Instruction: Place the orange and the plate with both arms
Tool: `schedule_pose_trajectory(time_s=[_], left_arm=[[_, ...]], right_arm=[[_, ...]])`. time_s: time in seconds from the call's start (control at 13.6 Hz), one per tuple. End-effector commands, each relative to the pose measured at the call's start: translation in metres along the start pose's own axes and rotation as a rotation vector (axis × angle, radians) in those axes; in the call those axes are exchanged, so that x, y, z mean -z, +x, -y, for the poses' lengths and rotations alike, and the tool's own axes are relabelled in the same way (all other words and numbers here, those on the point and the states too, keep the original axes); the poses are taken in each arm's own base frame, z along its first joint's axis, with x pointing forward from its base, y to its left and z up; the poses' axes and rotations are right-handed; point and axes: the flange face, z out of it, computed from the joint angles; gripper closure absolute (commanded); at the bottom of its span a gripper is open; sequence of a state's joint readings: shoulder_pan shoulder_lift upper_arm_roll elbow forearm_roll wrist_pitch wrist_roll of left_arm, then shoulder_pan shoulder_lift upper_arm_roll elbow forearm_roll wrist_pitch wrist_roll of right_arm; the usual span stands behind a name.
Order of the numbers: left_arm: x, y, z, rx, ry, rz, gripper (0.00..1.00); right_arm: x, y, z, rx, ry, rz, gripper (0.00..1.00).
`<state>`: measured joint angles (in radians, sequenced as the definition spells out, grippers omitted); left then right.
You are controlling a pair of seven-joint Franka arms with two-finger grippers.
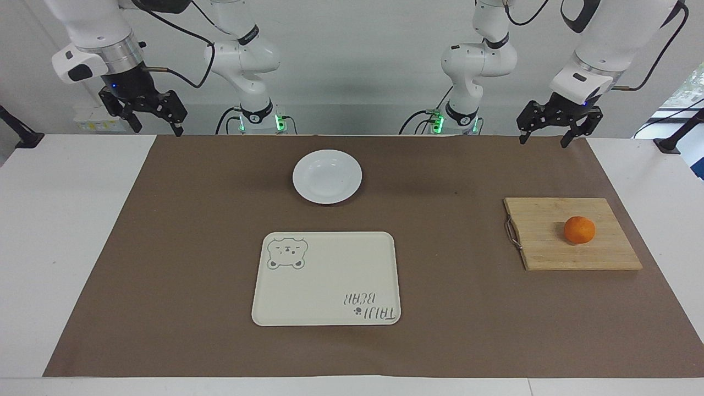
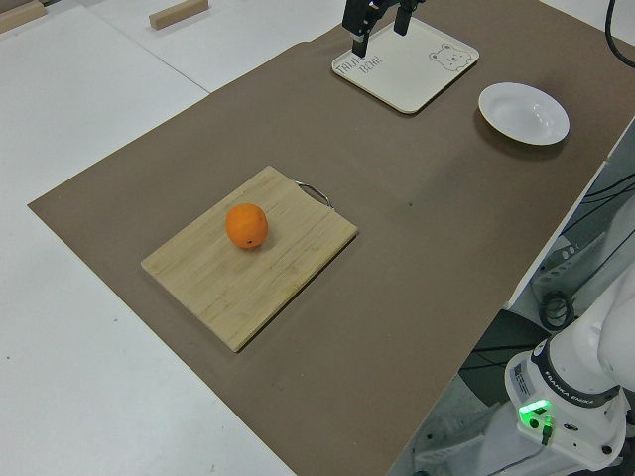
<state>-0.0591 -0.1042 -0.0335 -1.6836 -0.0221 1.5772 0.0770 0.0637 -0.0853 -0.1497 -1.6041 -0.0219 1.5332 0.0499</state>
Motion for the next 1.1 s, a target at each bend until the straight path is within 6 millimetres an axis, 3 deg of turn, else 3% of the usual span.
schedule_pose_trajectory(time_s=[0.0, 0.37, 1.03], left_arm=[[0.0014, -0.009, 0.003, 0.004, 0.015, -0.009, 0.0], [0.0046, -0.0082, -0.0028, 0.001, 0.014, -0.013, 0.0], [0.0075, -0.0048, 0.005, -0.019, 0.008, -0.023, 0.0]], right_arm=[[0.0032, -0.0039, -0.0009, 0.016, 0.001, -0.002, 0.0], [0.0032, -0.0039, -0.0009, 0.016, 0.001, -0.002, 0.0], [0.0032, -0.0039, -0.0009, 0.016, 0.001, -0.002, 0.0]])
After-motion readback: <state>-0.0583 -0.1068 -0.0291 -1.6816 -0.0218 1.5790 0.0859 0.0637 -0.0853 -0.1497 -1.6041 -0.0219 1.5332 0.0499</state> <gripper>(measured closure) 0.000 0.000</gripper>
